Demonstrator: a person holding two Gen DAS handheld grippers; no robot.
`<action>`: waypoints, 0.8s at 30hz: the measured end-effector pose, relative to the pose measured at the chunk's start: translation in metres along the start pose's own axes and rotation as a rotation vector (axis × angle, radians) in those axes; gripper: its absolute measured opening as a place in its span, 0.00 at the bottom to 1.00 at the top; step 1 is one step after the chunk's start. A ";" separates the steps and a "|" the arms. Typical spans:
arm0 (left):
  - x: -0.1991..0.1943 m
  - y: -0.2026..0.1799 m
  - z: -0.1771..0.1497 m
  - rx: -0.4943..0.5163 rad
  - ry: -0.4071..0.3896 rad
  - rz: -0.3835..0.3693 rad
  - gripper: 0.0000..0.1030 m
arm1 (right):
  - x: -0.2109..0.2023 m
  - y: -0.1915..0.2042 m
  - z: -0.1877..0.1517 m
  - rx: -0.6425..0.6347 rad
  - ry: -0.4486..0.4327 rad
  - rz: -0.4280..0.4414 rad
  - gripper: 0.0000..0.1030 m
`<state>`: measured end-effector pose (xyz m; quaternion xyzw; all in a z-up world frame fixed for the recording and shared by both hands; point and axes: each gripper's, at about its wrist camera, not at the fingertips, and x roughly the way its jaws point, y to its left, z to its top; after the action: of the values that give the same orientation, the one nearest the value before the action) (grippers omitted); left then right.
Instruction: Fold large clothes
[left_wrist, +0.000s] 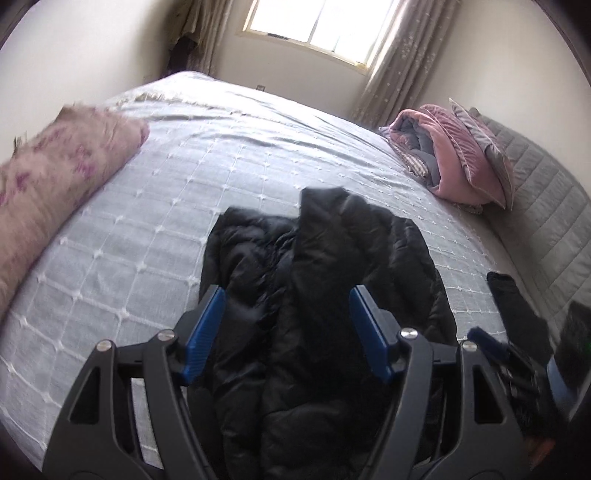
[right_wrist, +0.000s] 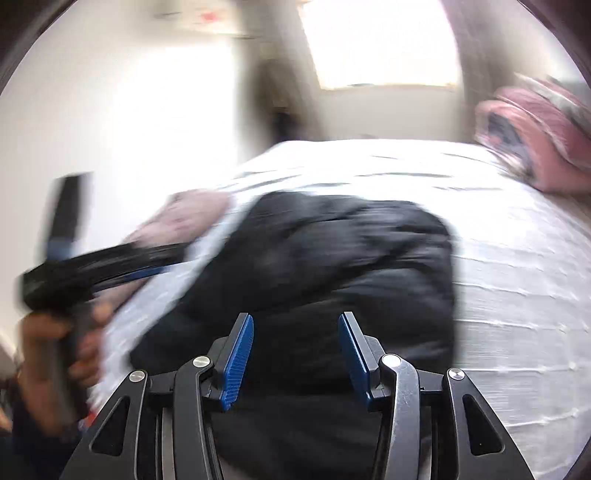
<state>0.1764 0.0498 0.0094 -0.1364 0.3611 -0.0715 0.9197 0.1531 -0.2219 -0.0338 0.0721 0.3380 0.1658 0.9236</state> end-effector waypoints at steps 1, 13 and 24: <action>0.001 -0.007 0.005 0.015 -0.012 0.007 0.68 | 0.009 -0.020 0.007 0.081 0.024 -0.002 0.47; 0.094 -0.013 0.002 -0.008 0.154 0.047 0.72 | 0.109 -0.008 0.045 -0.010 0.167 -0.018 0.48; 0.110 -0.005 -0.017 -0.005 0.125 0.140 0.76 | 0.165 -0.001 0.030 -0.066 0.274 -0.010 0.49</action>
<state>0.2451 0.0168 -0.0724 -0.1083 0.4267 -0.0147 0.8978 0.2907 -0.1646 -0.1105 0.0168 0.4557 0.1804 0.8715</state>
